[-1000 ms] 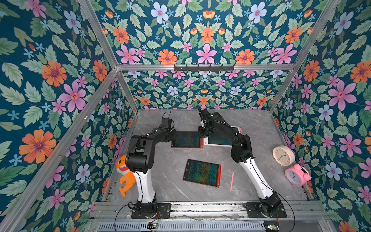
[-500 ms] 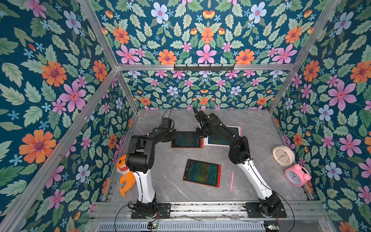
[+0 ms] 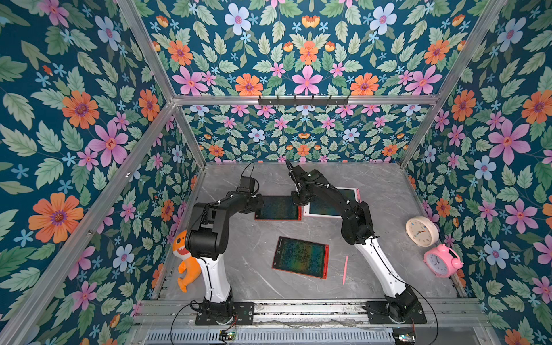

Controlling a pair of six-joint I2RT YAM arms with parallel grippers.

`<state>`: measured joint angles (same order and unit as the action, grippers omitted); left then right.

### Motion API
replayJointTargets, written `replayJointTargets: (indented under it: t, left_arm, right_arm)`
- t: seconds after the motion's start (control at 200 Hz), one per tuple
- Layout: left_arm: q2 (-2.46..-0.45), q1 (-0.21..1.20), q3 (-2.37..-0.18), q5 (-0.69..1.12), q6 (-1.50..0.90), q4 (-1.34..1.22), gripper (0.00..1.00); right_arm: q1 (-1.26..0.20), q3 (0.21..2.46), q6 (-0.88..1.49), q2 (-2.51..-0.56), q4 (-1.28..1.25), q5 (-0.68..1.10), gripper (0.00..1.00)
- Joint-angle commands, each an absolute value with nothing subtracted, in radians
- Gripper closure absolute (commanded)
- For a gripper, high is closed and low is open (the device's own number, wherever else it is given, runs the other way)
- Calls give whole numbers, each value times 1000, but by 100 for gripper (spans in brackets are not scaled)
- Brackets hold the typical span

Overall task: Place the stylus back onto the writing tablet
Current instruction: Place the stylus on the writing tablet.

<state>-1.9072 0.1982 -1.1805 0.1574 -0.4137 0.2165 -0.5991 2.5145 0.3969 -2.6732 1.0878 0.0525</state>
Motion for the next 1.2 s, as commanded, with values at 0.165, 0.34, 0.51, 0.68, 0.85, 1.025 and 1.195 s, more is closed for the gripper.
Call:
replayJointTargets:
  t: [0.165,0.34,0.51,0.68,0.85,1.025,1.195]
  left_arm:
    - [-1751,199,-1086,95,-423,165,100]
    - [-1719,199,-1071,91,-425,161,100]
    - [-1759,199,-1094,107,-429,189,100]
    - [-1804,197,-1116,109,-431,215,100]
    - [-1839,194,-1130,125,-433,223,100]
    - [-1860,190,-1137,135,-434,222,100]
    - [-1881,190,-1147,140,-435,230,100]
  right_arm:
    - [-574,2333,447,-2540,1075,180,100]
    - [-568,2189,455,-2394,934,219,100]
    - [-566,2139,462,-2343,905,244,99]
    - [-568,2125,455,-2359,922,256,97]
    - [-575,2101,455,-2370,928,258,97]
    - [-587,2076,453,-2372,932,259,97]
    - [-595,2048,457,-2370,938,259,97]
